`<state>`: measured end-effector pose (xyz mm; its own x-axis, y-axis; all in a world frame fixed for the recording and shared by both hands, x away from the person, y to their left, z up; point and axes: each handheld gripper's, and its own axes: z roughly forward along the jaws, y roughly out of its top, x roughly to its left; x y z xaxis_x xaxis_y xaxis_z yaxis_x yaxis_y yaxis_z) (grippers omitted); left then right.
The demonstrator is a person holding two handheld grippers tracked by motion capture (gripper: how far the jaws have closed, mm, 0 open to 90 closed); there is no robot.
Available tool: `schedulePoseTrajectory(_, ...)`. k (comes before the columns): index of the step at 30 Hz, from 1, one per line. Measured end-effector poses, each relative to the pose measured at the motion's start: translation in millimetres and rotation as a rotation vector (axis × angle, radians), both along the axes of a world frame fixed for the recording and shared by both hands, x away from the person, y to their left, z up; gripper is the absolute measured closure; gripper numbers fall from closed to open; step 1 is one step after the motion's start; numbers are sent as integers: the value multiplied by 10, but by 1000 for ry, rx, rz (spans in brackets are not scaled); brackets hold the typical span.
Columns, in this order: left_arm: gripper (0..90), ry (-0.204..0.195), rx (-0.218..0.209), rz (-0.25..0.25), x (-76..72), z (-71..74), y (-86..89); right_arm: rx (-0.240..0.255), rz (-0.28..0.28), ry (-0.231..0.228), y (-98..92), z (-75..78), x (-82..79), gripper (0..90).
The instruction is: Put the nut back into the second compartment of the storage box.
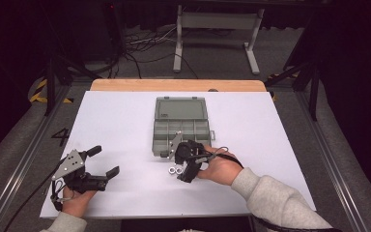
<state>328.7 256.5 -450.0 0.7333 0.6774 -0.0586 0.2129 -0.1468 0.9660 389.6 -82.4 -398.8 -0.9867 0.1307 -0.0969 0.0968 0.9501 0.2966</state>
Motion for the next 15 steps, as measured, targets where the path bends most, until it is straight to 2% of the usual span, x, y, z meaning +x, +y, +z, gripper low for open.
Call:
schedulePoseTrajectory(7,2,0,-1,-3,6,-6,0,-36,9,25,56,-187,12,328)
schedulePoseTrajectory(11,1,0,-2,-4,9,-6,0,-42,10,63,93,-269,53,490)
schedulePoseTrajectory(12,1,-1,-3,-3,9,-7,-1,-29,11,73,95,-265,61,544)
schedulePoseTrajectory(15,1,1,-4,-3,11,-10,-3,-42,13,65,107,-246,66,686)
